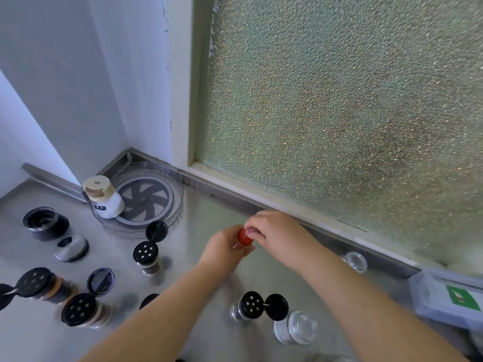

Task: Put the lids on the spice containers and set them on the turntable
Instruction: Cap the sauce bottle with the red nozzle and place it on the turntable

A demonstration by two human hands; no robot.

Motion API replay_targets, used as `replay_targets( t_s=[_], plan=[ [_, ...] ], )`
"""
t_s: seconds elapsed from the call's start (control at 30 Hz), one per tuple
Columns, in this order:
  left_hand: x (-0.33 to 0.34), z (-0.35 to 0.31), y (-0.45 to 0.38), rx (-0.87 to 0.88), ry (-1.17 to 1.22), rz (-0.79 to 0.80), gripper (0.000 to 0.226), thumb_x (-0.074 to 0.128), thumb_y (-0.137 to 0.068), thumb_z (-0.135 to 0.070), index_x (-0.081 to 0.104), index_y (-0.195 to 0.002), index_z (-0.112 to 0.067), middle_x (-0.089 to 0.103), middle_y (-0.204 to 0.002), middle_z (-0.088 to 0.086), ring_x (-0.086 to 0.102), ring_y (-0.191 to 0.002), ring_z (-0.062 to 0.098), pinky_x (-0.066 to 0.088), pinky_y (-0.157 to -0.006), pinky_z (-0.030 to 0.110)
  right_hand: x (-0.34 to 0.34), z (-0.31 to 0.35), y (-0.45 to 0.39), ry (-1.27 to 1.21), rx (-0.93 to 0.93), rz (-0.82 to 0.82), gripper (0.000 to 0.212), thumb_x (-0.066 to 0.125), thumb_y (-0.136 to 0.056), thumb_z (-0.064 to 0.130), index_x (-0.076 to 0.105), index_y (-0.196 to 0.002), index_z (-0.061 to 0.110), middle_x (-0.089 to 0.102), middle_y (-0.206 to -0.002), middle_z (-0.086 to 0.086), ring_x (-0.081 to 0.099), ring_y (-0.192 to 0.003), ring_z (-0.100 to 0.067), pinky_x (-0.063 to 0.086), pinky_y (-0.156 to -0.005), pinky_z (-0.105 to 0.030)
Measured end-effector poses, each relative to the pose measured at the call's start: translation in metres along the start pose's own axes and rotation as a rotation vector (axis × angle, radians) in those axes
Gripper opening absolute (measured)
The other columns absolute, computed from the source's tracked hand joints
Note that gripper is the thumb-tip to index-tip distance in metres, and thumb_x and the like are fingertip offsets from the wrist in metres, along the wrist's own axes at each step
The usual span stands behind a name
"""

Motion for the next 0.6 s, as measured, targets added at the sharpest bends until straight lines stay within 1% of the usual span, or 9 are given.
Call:
replay_targets(
  t_s=[0.1, 0.13, 0.2, 0.27, 0.33, 0.37, 0.43, 0.5, 0.6],
  plan=[
    [0.005, -0.003, 0.002, 0.040, -0.067, 0.029, 0.012, 0.067, -0.076, -0.011, 0.062, -0.084, -0.019, 0.059, -0.068, -0.005, 0.051, -0.062, 0.010, 0.040, -0.062, 0.023, 0.001, -0.003, 0.002, 0.124, 0.105, 0.040, 0.022, 0.054, -0.091, 0.029, 0.062, -0.098, 0.010, 0.065, -0.101, -0.014, 0.060, -0.096, -0.032, 0.043, -0.077, -0.036],
    [0.007, -0.004, 0.002, 0.048, -0.090, 0.035, 0.016, 0.067, -0.077, -0.012, 0.064, -0.092, -0.016, 0.062, -0.076, -0.002, 0.054, -0.069, 0.013, 0.040, -0.065, 0.024, 0.003, -0.004, 0.002, 0.187, 0.136, 0.060, 0.028, 0.052, -0.092, 0.033, 0.062, -0.099, 0.008, 0.065, -0.102, -0.016, 0.061, -0.096, -0.033, 0.042, -0.073, -0.036],
    [0.010, -0.004, 0.002, 0.052, -0.100, 0.038, 0.021, 0.066, -0.077, -0.013, 0.064, -0.098, -0.014, 0.064, -0.082, 0.000, 0.056, -0.075, 0.015, 0.040, -0.063, 0.023, 0.004, -0.004, 0.002, 0.294, 0.174, 0.100, 0.041, 0.045, -0.095, 0.042, 0.061, -0.100, 0.004, 0.065, -0.103, -0.020, 0.061, -0.097, -0.036, 0.036, -0.066, -0.035],
    [0.010, -0.007, 0.002, 0.052, -0.111, 0.037, 0.019, 0.066, -0.077, -0.013, 0.064, -0.096, -0.014, 0.065, -0.081, 0.000, 0.057, -0.075, 0.016, 0.037, -0.060, 0.021, 0.003, -0.005, 0.004, 0.312, 0.186, 0.129, 0.047, 0.043, -0.094, 0.048, 0.061, -0.099, 0.004, 0.065, -0.104, -0.020, 0.061, -0.098, -0.036, 0.033, -0.065, -0.034],
    [0.009, -0.009, 0.000, 0.057, -0.131, 0.022, 0.019, 0.065, -0.078, -0.017, 0.064, -0.096, -0.012, 0.063, -0.079, 0.001, 0.056, -0.074, 0.017, 0.034, -0.057, 0.022, 0.000, -0.005, 0.008, 0.203, 0.166, 0.120, 0.036, 0.054, -0.090, 0.044, 0.059, -0.102, 0.011, 0.065, -0.108, -0.012, 0.060, -0.101, -0.031, 0.040, -0.071, -0.034],
    [0.008, -0.009, -0.001, 0.055, -0.124, 0.012, 0.018, 0.065, -0.078, -0.017, 0.064, -0.094, -0.012, 0.062, -0.078, 0.000, 0.055, -0.073, 0.017, 0.034, -0.057, 0.022, -0.002, -0.004, 0.010, 0.158, 0.134, 0.116, 0.028, 0.057, -0.089, 0.034, 0.057, -0.108, 0.014, 0.063, -0.109, -0.008, 0.059, -0.102, -0.029, 0.042, -0.075, -0.033],
    [0.008, -0.009, -0.003, 0.045, -0.096, 0.006, 0.014, 0.067, -0.077, -0.015, 0.063, -0.091, -0.013, 0.060, -0.077, -0.002, 0.054, -0.072, 0.016, 0.034, -0.059, 0.023, -0.002, -0.003, 0.012, 0.180, 0.050, 0.119, 0.022, 0.052, -0.089, 0.017, 0.054, -0.111, 0.015, 0.060, -0.106, -0.008, 0.057, -0.101, -0.028, 0.044, -0.078, -0.035],
    [0.009, -0.009, -0.002, 0.040, -0.088, 0.012, 0.016, 0.067, -0.076, -0.012, 0.064, -0.091, -0.014, 0.060, -0.077, -0.002, 0.054, -0.073, 0.017, 0.034, -0.062, 0.021, -0.001, -0.004, 0.009, 0.237, 0.059, 0.101, 0.016, 0.046, -0.094, 0.018, 0.054, -0.106, 0.011, 0.061, -0.105, -0.011, 0.058, -0.100, -0.031, 0.043, -0.076, -0.037],
    [0.007, -0.009, -0.003, 0.039, -0.057, 0.013, 0.020, 0.067, -0.075, -0.009, 0.066, -0.094, -0.015, 0.061, -0.077, -0.002, 0.055, -0.073, 0.015, 0.038, -0.060, 0.020, 0.003, -0.003, -0.001, 0.302, 0.129, 0.098, 0.029, 0.043, -0.097, 0.030, 0.053, -0.107, 0.006, 0.063, -0.108, -0.018, 0.060, -0.101, -0.035, 0.040, -0.071, -0.036]
  ],
)
Point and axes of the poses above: each hand's wrist, its own y-axis away from the middle knuckle, its own x-axis out of the palm, z = x × y, the point moved 5 cm from there along -y, towards the middle knuckle
